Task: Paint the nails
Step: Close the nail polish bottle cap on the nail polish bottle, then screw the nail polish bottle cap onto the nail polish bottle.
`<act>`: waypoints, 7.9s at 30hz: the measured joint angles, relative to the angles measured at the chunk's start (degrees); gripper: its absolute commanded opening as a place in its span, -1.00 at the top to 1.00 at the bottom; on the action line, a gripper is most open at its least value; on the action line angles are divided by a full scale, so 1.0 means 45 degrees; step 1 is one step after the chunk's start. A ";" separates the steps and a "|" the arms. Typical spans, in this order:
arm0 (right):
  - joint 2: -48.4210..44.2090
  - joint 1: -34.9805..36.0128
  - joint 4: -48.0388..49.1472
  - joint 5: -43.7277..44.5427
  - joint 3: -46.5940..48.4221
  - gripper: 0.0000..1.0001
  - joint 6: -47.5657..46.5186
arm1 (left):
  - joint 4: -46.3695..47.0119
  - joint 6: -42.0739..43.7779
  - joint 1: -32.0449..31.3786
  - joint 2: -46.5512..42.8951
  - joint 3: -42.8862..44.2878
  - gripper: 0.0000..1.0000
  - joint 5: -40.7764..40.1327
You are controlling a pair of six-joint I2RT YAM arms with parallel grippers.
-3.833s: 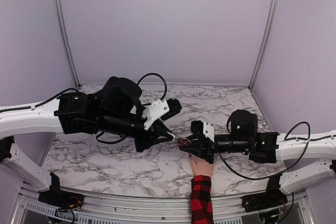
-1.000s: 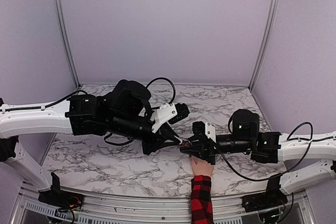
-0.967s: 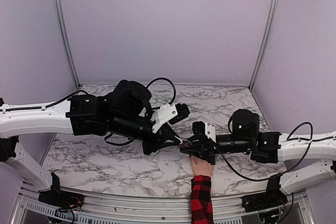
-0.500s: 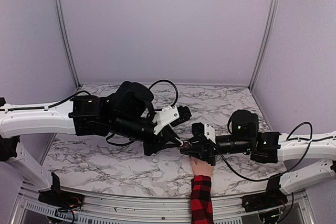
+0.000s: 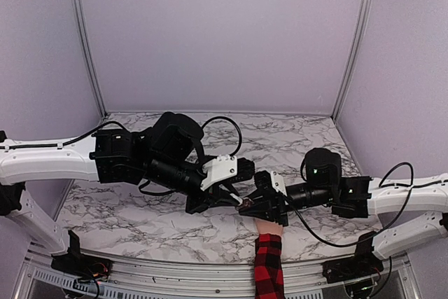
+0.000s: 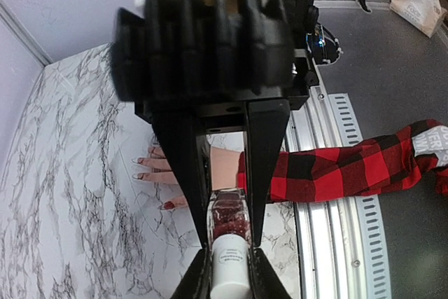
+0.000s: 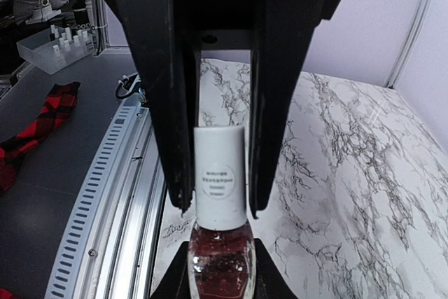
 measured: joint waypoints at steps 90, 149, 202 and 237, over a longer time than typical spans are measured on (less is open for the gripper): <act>0.0277 0.0102 0.3725 0.6873 0.0039 1.00 0.2943 | 1.2094 -0.9952 0.2016 0.0364 -0.3468 1.00 -0.1010; -0.0223 -0.1190 0.3657 0.4376 0.0398 1.00 0.2749 | 1.2541 -0.8199 0.2137 -0.1292 -0.5139 0.12 -0.1175; -0.0291 -0.1491 0.3089 0.3808 0.0748 1.00 0.2958 | 1.4314 -0.9768 0.1773 0.0942 -0.3638 0.94 -0.1059; -0.0262 -0.2084 0.3565 -0.1753 0.0826 1.00 0.3429 | 1.4231 -0.7004 0.2356 0.0505 -0.4201 0.22 0.4017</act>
